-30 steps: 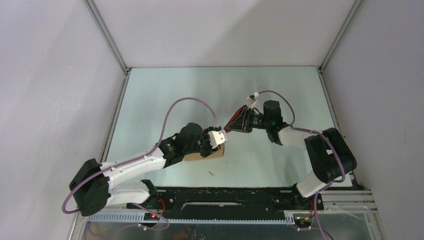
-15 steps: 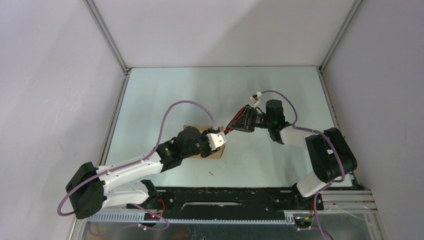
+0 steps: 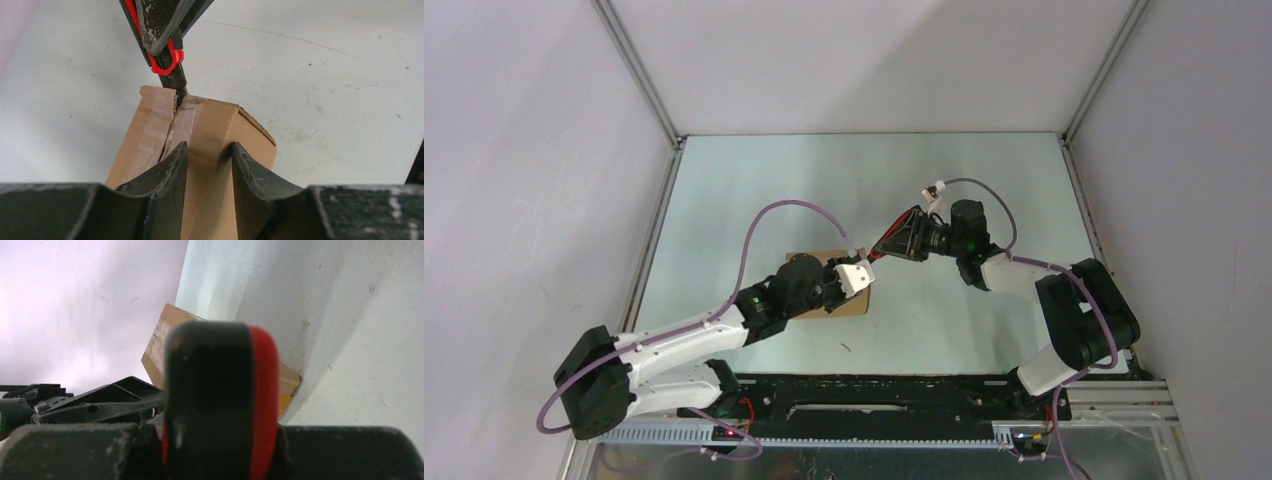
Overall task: Unpack the express box
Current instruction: Cut the express box at the center of the board.
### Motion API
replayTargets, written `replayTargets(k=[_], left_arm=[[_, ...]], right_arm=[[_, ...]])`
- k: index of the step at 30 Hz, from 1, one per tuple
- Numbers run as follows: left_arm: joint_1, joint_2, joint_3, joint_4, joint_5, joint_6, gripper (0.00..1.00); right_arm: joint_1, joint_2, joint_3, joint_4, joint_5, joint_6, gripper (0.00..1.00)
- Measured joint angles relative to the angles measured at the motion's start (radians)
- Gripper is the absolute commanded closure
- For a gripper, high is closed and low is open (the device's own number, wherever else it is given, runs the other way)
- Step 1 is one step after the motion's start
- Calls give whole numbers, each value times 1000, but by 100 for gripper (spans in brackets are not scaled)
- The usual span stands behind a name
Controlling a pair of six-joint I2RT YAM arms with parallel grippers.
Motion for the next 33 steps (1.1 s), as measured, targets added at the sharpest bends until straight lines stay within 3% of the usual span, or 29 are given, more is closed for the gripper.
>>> replayTargets(k=[2,7,15,25,33], left_arm=[[0,-6,3,-26,17,-3,28],[21,-6,17,-127,71,-22,19],[90,5,82,-235,197,-25,24],[110,138,213,-340,317,-24,27],[111,177,238,-347,326,-25,41]], right_arm=[[7,-9,1,-15,-2,-15,100],[50,-52,1,-101,-23,-119,100],[68,-93,-2,-130,-11,-221,100],[70,-97,-4,-124,-8,-243,100],[69,-97,-5,-123,0,-243,100]])
